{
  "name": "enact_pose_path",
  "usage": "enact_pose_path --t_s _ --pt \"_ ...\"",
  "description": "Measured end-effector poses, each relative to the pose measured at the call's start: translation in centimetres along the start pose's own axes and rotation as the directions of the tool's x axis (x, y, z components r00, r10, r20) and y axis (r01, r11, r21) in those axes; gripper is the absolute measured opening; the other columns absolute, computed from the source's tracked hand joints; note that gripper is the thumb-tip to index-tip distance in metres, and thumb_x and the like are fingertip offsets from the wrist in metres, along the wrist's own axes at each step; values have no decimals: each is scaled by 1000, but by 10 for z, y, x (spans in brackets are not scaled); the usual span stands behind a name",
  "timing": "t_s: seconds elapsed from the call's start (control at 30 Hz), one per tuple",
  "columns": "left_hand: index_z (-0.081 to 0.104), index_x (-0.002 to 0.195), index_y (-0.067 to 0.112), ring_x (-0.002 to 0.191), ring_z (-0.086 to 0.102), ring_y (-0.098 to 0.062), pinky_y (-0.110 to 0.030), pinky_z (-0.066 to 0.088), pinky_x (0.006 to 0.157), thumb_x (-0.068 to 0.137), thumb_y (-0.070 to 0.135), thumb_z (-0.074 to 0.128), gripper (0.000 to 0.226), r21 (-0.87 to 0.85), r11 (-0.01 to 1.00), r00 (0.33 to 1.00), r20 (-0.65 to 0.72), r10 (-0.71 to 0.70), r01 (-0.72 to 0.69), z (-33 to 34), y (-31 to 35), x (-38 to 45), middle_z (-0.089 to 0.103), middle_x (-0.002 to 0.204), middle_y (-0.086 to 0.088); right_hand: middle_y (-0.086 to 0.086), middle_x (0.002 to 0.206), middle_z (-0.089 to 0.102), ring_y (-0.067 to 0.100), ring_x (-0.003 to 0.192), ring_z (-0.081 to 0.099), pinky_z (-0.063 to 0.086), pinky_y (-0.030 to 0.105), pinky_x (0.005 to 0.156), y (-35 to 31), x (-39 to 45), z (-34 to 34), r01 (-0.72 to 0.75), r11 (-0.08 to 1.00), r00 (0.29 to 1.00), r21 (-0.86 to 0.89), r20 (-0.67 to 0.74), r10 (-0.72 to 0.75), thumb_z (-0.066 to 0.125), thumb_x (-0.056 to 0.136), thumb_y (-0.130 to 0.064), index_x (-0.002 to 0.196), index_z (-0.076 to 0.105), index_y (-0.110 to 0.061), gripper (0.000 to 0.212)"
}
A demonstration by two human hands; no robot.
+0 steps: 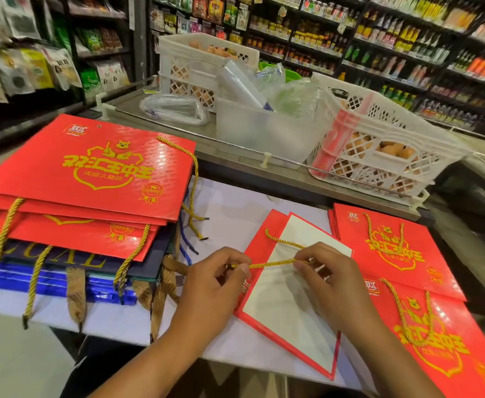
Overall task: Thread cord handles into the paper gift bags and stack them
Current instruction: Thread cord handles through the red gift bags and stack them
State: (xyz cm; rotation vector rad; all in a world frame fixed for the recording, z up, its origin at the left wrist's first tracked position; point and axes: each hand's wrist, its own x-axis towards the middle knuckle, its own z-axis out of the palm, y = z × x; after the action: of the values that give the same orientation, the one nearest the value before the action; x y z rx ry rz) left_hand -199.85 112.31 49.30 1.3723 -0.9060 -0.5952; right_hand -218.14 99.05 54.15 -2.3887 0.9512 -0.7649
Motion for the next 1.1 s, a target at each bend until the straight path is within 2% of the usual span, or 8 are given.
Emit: enact_pose_path --t_s 0.13,0.3,0.4,0.5,0.6,0.7,0.87,1.1 --pt "69 95 22 70 71 -20 -45 59 72 99 12 68 11 -33 999 999 26 -30 31 1 5 -1 76 80 2 -34 94 63 9 66 60 40 8 61 -8 -10 10 -36 998 999 -58 -35 34 75 90 -8 114 71 -35 36" --pt "67 89 25 66 69 -19 -39 56 63 99 19 68 12 -4 1000 997 78 -14 15 3 9 -3 73 71 -1 -22 112 67 8 63 59 50 20 63 -51 -25 42 -101 966 982 237 179 59 69 93 -9 137 52 -46 60" --pt "68 92 29 70 66 -14 -34 51 62 100 27 66 8 102 993 997 53 49 -54 2 8 -4 69 75 3 -12 92 70 10 78 66 57 28 71 -52 -23 52 -98 974 984 205 168 63 66 98 -19 123 62 -43 35" --pt "67 99 31 94 68 -8 -22 53 76 102 27 62 7 132 990 999 -24 46 -43 0 6 -2 72 95 13 -9 82 70 12 77 64 55 29 71 -44 -22 52 -111 961 993 254 70 97 67 100 -25 94 73 -33 11" --pt "65 105 35 101 66 1 -33 58 86 101 21 62 15 184 982 998 -50 -28 37 1 1 2 71 104 17 -5 76 69 16 74 65 54 33 69 -30 -20 49 -154 937 987 314 -5 163 61 102 -33 78 71 -23 28" --pt "62 103 34 97 66 1 -33 59 82 98 16 61 19 293 956 1000 6 -21 18 5 -2 3 71 102 19 -2 75 67 19 72 64 54 40 69 -16 -18 50 -165 942 983 291 -33 182 55 105 -37 81 71 -14 37" --pt "62 97 33 88 64 4 -14 52 67 97 10 61 24 312 949 999 -25 -36 42 5 -3 6 69 93 20 -13 71 65 9 70 61 45 16 65 -11 -17 51 -148 939 989 310 51 139 48 105 -35 74 62 -13 41" --pt "69 93 29 79 71 -10 -41 61 67 96 0 52 35 148 976 984 -98 -149 162 2 -2 6 75 90 11 -6 66 60 16 64 54 44 24 64 -3 5 43 -172 866 979 469 176 100 53 108 -18 73 67 -8 39"
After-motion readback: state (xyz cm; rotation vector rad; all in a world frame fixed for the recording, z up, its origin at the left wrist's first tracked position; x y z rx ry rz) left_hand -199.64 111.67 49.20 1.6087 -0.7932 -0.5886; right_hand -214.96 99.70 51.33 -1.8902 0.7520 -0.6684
